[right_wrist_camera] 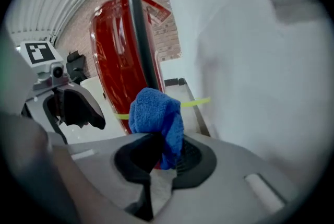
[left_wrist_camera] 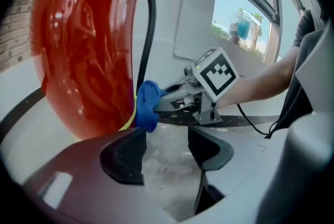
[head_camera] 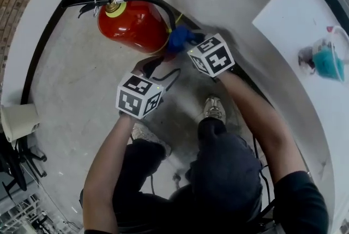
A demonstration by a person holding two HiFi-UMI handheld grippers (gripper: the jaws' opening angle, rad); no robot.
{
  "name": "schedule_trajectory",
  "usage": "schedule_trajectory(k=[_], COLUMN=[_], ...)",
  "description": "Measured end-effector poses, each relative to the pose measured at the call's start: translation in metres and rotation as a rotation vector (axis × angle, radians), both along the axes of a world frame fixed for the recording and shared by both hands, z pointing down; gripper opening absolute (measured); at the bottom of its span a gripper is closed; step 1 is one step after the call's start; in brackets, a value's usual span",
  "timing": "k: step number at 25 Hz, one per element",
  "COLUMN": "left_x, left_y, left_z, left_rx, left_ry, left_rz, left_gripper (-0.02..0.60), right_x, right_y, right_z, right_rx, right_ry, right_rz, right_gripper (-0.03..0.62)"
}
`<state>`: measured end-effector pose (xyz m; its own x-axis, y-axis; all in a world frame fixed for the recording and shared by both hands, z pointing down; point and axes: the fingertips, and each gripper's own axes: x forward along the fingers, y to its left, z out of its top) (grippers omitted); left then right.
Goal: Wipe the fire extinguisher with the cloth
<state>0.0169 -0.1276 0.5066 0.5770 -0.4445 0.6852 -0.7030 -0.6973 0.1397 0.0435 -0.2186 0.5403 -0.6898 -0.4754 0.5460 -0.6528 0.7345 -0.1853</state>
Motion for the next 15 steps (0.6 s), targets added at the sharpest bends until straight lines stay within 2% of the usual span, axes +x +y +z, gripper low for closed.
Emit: schedule_trajectory(k=[3, 7, 9, 10, 12, 15], left_x=[-0.01, -0.02, -0.028, -0.031, -0.036, -0.041], left_y=[-0.003, -0.008, -0.01, -0.009, -0.008, -0.013], left_z=[-0.007, -0.017, -0.019, -0.019, -0.02, -0.031], left_rx=[0.002, 0.041, 0.065, 0.078, 0.099, 0.128], left_ry=[-0.034, -0.148, -0.218, -0.252, -0.297, -0.291], left_rz=[-0.011, -0.008, -0.012, -0.005, 0.022, 0.028], left_gripper=[0.245, 0.162, 0.027, 0.0, -0.001, 0.0], right_x=[0.005, 0.018, 0.024, 0.025, 0.024, 0.019], right_y=[0.0, -0.005, -0.006, -0.006, -0.006, -0.007], right_z=[-0.037, -0.085, -0.098, -0.1, -0.094, -0.06], right_rx=[0.064, 0.159, 0.174, 0.171, 0.151, 0.088], right_ry=[-0.064, -0.117, -0.14, -0.143, -0.125, -0.064], right_rz=[0.03, 0.095, 0.13, 0.138, 0.136, 0.118], right_gripper=[0.044, 0.044, 0.044, 0.044, 0.045, 0.044])
